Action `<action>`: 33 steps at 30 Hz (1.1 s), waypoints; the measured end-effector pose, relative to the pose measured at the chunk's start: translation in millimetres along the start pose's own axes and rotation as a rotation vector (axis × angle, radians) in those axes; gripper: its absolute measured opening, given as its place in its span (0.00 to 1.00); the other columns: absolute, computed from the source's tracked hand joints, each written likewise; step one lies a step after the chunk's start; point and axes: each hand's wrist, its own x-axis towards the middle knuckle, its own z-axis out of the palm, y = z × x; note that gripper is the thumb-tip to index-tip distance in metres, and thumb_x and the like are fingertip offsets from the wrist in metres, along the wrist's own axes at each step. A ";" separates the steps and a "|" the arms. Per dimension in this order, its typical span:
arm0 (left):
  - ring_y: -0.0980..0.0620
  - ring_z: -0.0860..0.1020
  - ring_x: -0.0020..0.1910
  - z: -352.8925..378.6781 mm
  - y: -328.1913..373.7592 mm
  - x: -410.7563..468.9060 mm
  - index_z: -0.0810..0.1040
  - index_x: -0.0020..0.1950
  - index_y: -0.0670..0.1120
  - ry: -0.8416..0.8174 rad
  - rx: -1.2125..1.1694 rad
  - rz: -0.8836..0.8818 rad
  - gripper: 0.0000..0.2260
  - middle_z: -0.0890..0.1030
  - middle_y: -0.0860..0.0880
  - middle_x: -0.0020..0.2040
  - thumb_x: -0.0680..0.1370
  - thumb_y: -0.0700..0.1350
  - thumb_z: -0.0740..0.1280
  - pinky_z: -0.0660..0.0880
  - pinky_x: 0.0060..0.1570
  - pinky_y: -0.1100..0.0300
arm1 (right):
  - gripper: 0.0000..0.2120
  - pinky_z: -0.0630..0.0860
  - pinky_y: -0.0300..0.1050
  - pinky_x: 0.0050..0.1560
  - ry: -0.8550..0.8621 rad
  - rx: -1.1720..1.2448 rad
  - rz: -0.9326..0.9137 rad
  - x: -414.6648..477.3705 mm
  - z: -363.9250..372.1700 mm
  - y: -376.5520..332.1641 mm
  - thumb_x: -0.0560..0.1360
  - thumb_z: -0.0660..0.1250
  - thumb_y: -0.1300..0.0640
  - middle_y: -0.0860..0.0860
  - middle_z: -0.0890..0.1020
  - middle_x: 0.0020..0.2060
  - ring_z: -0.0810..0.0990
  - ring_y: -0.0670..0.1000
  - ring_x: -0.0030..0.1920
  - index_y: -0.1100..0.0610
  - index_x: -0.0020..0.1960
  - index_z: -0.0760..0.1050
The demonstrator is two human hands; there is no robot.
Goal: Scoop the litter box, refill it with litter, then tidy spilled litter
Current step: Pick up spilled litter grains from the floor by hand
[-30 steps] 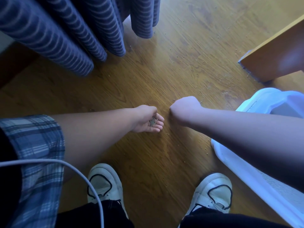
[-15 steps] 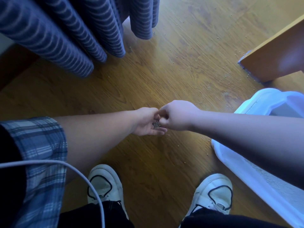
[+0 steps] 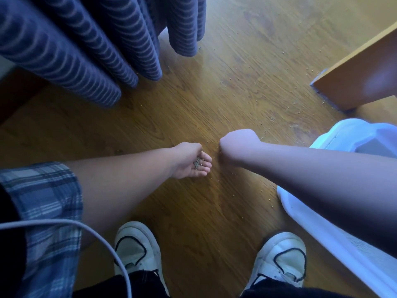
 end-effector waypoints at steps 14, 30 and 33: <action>0.47 0.83 0.43 -9.2 11.1 8.1 0.77 0.58 0.38 -0.134 -0.003 0.047 0.16 0.81 0.42 0.43 0.84 0.45 0.52 0.82 0.46 0.53 | 0.13 0.69 0.40 0.30 0.118 0.268 -0.117 -16.5 -13.2 -2.1 0.77 0.62 0.44 0.46 0.74 0.30 0.73 0.51 0.30 0.51 0.38 0.75; 0.49 0.77 0.39 -11.6 20.7 -57.7 0.76 0.48 0.41 0.032 -0.596 0.043 0.16 0.77 0.43 0.42 0.84 0.46 0.52 0.78 0.39 0.57 | 0.27 0.69 0.48 0.48 0.172 0.310 -0.192 -120.2 -96.1 -6.3 0.78 0.58 0.55 0.50 0.74 0.60 0.73 0.54 0.59 0.54 0.76 0.61; 0.49 0.78 0.36 -12.3 30.9 -136.2 0.76 0.45 0.41 0.090 -0.748 0.030 0.16 0.78 0.44 0.39 0.83 0.46 0.53 0.78 0.38 0.57 | 0.33 0.72 0.53 0.56 0.210 0.346 -0.111 -181.6 -135.2 -5.1 0.75 0.60 0.56 0.50 0.74 0.65 0.72 0.56 0.65 0.55 0.79 0.56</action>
